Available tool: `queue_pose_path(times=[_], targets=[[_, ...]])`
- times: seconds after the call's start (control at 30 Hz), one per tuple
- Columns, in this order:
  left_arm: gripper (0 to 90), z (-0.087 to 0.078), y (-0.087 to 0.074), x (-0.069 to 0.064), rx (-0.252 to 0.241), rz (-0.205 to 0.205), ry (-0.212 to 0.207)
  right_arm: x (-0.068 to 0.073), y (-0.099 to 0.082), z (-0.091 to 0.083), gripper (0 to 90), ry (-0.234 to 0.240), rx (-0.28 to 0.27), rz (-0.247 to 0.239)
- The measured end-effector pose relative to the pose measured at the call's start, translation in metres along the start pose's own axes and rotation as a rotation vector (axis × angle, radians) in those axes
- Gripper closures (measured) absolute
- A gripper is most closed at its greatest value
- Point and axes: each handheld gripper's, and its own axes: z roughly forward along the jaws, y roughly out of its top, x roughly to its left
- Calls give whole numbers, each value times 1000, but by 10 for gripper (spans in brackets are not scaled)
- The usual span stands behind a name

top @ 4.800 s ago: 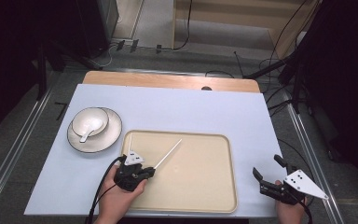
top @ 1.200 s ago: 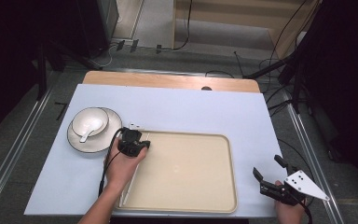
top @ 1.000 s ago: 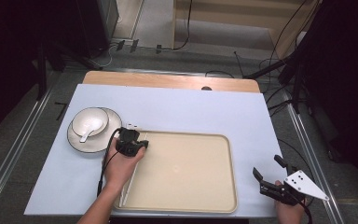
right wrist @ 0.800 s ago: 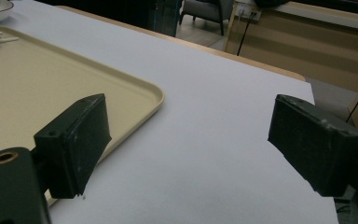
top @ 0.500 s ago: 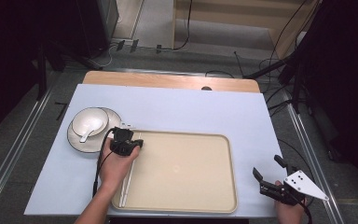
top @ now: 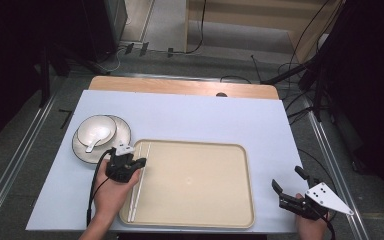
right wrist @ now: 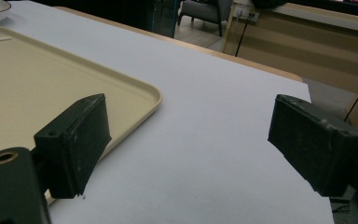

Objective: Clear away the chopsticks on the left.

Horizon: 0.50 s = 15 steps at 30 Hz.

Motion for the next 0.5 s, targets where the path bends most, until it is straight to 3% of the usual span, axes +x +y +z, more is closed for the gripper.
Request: queue_pose_path(times=[0.27,0.5], targets=[[900,-11,-28,-5,46,11,-25,3,1,0,130,0,2,-2],[900,-13,-37,-3,57,6,-30,4,1,0,130,1,2,-2]])
